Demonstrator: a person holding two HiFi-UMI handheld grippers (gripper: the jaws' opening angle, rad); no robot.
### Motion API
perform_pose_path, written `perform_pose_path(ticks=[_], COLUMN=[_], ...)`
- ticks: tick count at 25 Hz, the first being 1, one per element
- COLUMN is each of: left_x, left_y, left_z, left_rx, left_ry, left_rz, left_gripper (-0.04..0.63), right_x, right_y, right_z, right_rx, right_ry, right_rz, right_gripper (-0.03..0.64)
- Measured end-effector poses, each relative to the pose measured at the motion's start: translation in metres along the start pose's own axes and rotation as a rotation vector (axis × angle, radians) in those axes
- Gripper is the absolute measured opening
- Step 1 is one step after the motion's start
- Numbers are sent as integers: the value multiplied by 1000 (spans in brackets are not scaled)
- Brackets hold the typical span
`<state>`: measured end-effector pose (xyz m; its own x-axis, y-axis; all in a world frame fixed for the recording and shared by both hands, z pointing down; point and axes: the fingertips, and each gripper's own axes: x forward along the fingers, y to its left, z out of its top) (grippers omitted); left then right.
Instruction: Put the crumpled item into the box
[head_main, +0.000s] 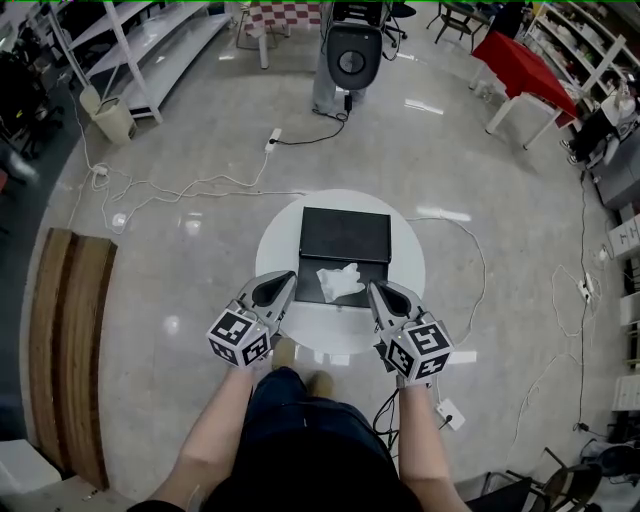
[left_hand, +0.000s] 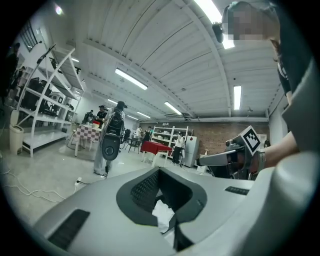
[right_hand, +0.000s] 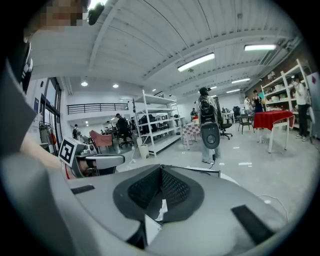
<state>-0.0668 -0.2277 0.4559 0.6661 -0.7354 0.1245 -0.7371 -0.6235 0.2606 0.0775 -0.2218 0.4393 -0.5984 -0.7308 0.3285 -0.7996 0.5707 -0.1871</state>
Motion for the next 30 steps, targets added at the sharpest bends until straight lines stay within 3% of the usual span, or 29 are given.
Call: perform_pose_path(ticks=[30], left_x=[-24], left_y=[10], left_z=[87], left_rx=[82], left_ry=[-110], left_rz=[51], left_gripper=[12], right_x=[-33], right_y=[10], right_z=[82], right_rx=[-52], right_ry=[-180], right_rz=[-36], right_gripper=[5])
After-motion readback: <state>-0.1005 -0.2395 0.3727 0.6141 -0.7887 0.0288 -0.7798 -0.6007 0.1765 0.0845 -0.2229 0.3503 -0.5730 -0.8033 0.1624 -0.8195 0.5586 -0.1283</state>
